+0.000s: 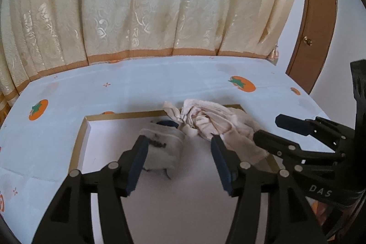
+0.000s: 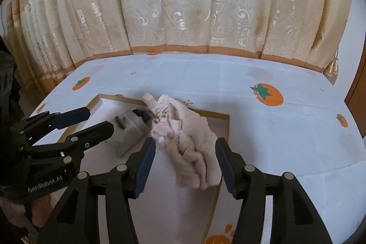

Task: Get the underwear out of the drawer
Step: 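Open both grippers to drop the grey cloth and pink garment into the lid, then lift both tools away from the lid and lower them into the drawer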

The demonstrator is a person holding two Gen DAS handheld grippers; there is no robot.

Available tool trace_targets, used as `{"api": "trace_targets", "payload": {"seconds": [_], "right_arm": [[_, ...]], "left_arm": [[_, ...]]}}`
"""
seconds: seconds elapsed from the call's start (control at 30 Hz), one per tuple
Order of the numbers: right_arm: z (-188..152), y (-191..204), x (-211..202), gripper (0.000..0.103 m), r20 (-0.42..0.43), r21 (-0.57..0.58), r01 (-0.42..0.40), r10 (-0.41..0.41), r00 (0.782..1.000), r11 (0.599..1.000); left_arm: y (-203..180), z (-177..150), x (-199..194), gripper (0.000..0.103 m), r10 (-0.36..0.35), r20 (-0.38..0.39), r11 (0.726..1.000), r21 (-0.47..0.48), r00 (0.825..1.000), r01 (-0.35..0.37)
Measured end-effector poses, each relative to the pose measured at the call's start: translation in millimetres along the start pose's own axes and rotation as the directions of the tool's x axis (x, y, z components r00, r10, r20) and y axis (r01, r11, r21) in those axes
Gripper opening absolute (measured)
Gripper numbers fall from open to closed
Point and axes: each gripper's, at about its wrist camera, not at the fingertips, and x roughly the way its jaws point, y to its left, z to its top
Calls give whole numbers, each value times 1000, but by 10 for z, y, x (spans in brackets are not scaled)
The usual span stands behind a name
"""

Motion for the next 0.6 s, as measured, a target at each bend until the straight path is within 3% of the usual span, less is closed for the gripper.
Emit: {"api": "trace_targets", "payload": {"seconds": [0.6], "right_arm": [[-538, 326, -939, 62, 88, -90, -70, 78, 993, 993]], "left_arm": [[-62, -627, -905, 59, -80, 58, 994, 73, 995, 75]]}}
